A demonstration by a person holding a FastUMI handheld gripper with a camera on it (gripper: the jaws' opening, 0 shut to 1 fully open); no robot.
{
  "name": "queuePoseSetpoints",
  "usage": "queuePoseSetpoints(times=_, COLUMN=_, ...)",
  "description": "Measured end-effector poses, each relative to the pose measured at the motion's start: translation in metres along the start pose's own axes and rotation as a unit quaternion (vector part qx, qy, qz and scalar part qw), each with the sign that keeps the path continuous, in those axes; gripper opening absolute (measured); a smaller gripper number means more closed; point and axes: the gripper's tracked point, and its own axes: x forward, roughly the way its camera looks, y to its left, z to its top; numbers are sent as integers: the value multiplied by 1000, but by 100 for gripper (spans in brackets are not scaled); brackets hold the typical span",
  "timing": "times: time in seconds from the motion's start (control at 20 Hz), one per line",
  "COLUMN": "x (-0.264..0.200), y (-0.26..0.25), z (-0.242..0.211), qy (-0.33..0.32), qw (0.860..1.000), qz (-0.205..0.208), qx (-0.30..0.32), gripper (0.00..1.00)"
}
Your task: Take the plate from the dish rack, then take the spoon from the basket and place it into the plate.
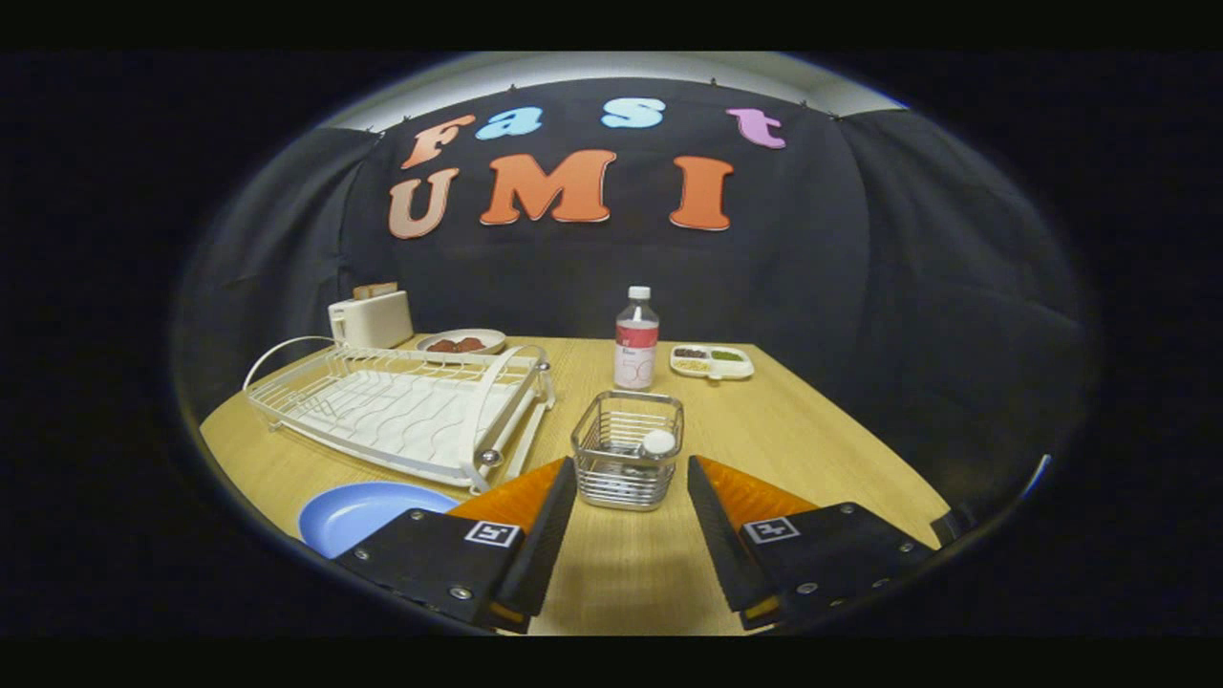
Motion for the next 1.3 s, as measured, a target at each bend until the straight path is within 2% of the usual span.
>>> queuePoseSetpoints(times=0.2, x=12, y=-1, z=8, qy=-46, qw=999, qz=-6, qx=1, gripper=66)
queuePoseSetpoints(times=0.25, x=15, y=-4, z=6, qy=-50, qw=999, qz=-14, qx=0, gripper=60)
queuePoseSetpoints(times=0.35, x=18, y=-6, z=3, qy=-56, qw=998, qz=-25, qx=1, gripper=53)
queuePoseSetpoints(times=0.5, x=20, y=-2, z=3, qy=-60, qw=998, qz=-24, qx=5, gripper=40)
queuePoseSetpoints(times=0.55, x=21, y=-3, z=2, qy=-60, qw=998, qz=-28, qx=4, gripper=30)
queuePoseSetpoints(times=0.6, x=22, y=-4, z=1, qy=-57, qw=998, qz=-32, qx=1, gripper=26)
queuePoseSetpoints(times=0.7, x=21, y=5, z=4, qy=-59, qw=998, qz=-19, qx=9, gripper=14)
queuePoseSetpoints(times=0.75, x=22, y=5, z=4, qy=-57, qw=998, qz=-18, qx=8, gripper=11)
queuePoseSetpoints(times=1.05, x=14, y=4, z=38, qy=-69, qw=998, qz=-5, qx=-9, gripper=10)
queuePoseSetpoints(times=1.3, x=-11, y=-3, z=75, qy=-86, qw=996, qz=0, qx=-25, gripper=9)
